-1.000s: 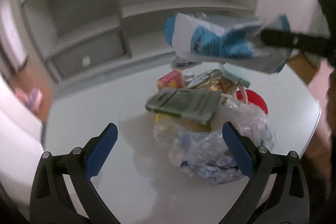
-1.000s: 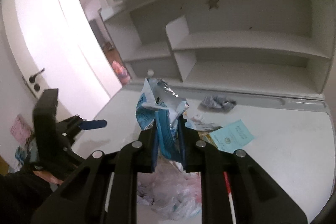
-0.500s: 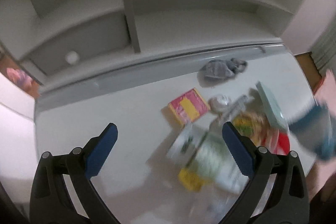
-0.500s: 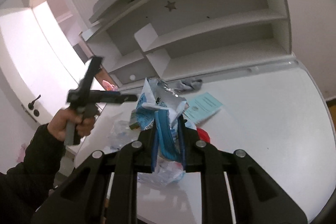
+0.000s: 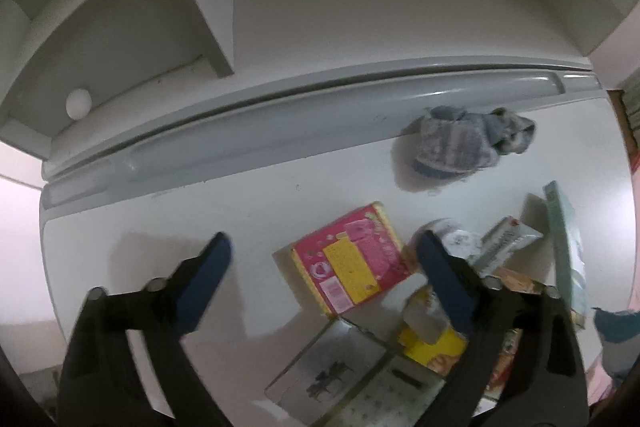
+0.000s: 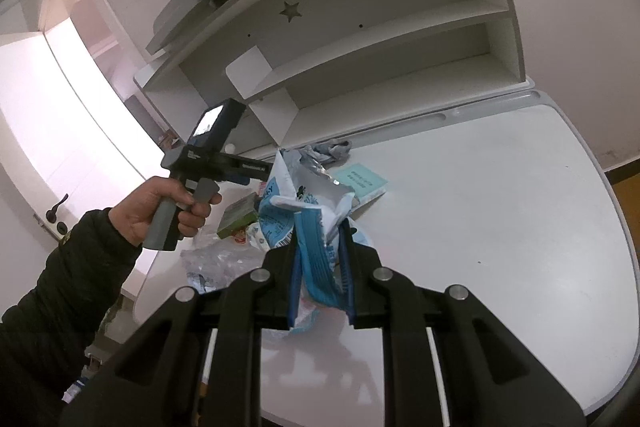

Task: Collect trash
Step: 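Grasp the blue-white wrapper with the right tool while the left tool grasps the pink box, then carry both items over the black bin and open both tools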

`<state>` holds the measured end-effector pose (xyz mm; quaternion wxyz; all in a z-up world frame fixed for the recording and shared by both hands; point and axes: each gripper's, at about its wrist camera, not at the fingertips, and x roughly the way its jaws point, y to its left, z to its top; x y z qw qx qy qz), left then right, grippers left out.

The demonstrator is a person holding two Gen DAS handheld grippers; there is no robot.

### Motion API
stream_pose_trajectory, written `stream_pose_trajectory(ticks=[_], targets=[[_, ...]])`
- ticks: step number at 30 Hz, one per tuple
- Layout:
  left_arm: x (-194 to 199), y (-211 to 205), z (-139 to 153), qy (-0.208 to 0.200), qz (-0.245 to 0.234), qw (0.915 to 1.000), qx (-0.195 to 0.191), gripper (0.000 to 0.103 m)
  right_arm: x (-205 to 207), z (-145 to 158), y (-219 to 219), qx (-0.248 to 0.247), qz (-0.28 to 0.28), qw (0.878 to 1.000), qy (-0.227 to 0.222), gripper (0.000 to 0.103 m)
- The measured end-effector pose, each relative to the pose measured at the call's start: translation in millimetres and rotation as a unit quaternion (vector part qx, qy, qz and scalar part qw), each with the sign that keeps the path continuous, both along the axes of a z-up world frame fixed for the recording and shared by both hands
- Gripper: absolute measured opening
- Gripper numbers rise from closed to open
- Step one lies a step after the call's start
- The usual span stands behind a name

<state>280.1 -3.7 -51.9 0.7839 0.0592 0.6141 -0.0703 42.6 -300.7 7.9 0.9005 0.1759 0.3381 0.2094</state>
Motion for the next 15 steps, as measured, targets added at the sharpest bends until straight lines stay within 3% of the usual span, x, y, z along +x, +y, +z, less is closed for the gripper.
stream_pose_trajectory(ticks=[2, 4, 7, 11, 13, 15], targets=[[1.4, 6.1, -2.5, 0.01, 0.016, 0.9997, -0.017, 0.078, -2.8, 1.1, -3.7, -0.001, -0.006, 1.0, -0.002, 0.017], [0.5, 7.2, 1.4, 0.002, 0.017, 0.9997, -0.015, 0.059, -7.4, 3.0, -10.3, -0.002, -0.015, 1.0, -0.005, 0.017], [-3.9, 12.9, 17.1, -0.008, 0.03, 0.9988, -0.037, 0.059, -21.3, 7.2, -27.1, -0.005, -0.04, 0.999, -0.019, 0.017], [-25.3, 11.2, 63.9, -0.079, 0.035, 0.9958, -0.03, 0.059, -52.2, 11.1, -71.6, -0.006, -0.101, 0.994, -0.032, 0.017], [-45.1, -3.4, 85.0, -0.101, 0.018, 0.9938, -0.044, 0.059, -77.8, 9.0, -100.8, -0.019, -0.149, 0.988, -0.031, 0.017], [-78.9, -43.0, 110.0, -0.132, -0.03, 0.9887, -0.065, 0.059, -107.4, 2.9, -129.8, -0.036, -0.2, 0.979, -0.025, 0.017]])
